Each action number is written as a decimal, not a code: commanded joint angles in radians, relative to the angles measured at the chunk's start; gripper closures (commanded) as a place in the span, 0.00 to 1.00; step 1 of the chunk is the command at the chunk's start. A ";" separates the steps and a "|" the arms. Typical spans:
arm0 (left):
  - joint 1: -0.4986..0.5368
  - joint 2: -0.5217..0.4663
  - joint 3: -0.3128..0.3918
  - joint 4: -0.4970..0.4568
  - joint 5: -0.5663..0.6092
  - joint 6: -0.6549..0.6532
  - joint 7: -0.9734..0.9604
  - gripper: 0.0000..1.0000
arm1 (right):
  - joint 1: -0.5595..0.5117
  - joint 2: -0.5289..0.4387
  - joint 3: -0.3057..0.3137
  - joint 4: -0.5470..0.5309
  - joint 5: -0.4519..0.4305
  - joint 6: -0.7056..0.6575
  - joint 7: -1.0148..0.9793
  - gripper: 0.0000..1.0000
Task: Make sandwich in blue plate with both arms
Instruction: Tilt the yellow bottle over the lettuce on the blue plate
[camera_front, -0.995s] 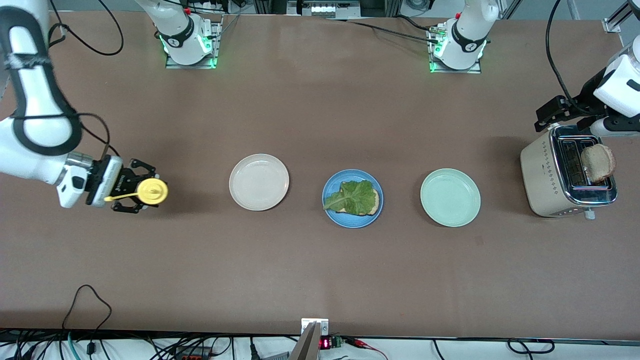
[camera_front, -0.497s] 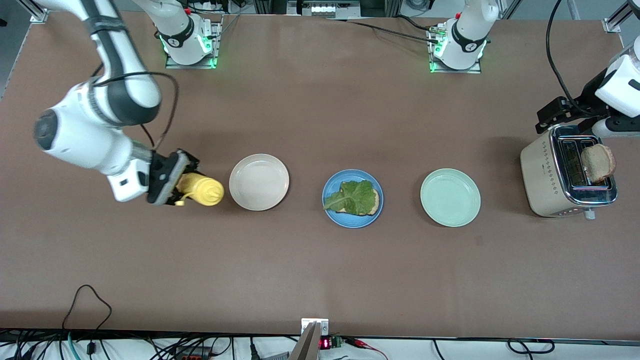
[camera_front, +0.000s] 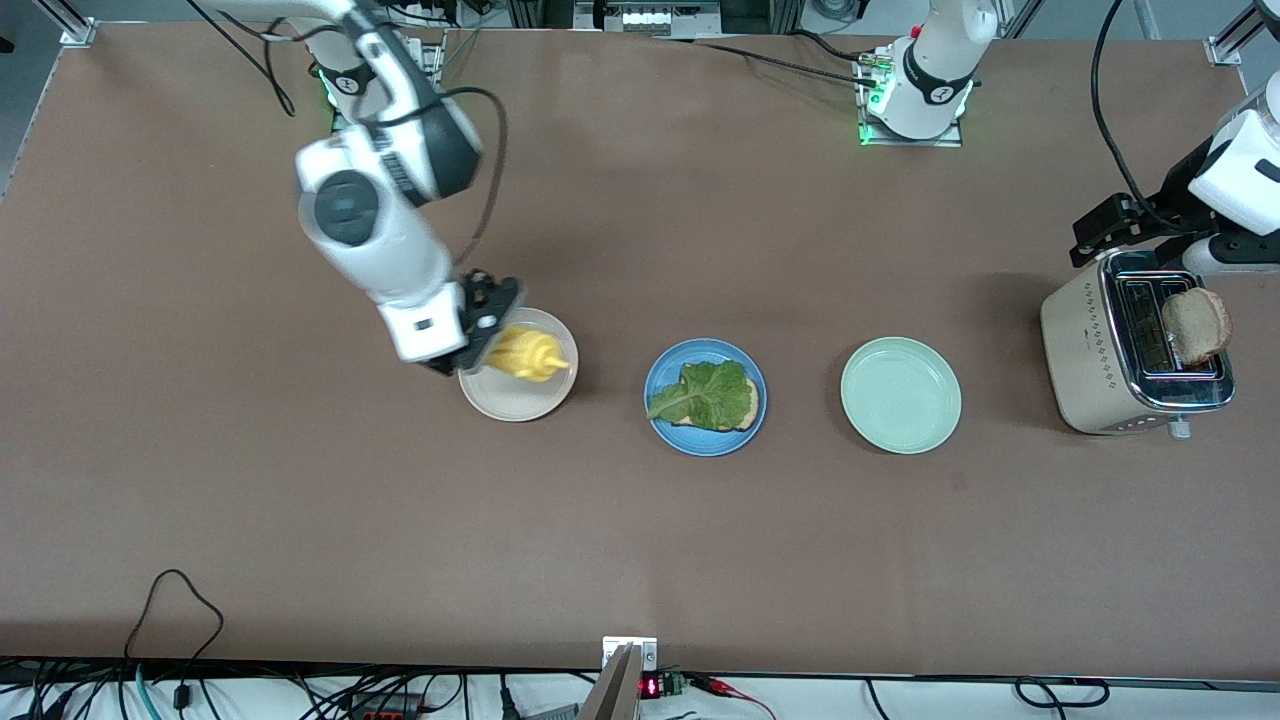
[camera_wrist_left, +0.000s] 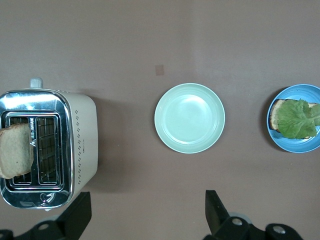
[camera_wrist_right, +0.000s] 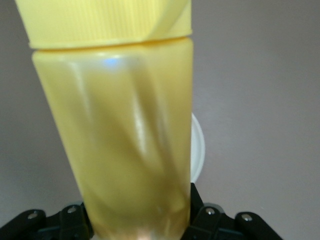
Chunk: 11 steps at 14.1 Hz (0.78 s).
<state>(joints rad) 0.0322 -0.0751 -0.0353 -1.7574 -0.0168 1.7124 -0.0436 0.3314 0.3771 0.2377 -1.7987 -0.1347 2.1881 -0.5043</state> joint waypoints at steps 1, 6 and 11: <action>-0.002 -0.003 0.003 0.006 -0.009 -0.010 0.016 0.00 | 0.102 0.086 -0.012 0.059 -0.132 -0.005 0.091 1.00; -0.002 -0.002 0.005 0.010 -0.009 -0.002 0.016 0.00 | 0.176 0.175 -0.014 0.108 -0.232 -0.007 0.124 1.00; -0.002 0.008 0.009 0.010 -0.009 -0.003 0.018 0.00 | 0.225 0.238 -0.035 0.171 -0.244 -0.005 0.148 1.00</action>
<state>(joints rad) 0.0322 -0.0736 -0.0332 -1.7573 -0.0168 1.7134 -0.0436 0.5260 0.5970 0.2236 -1.6682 -0.3592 2.1938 -0.3838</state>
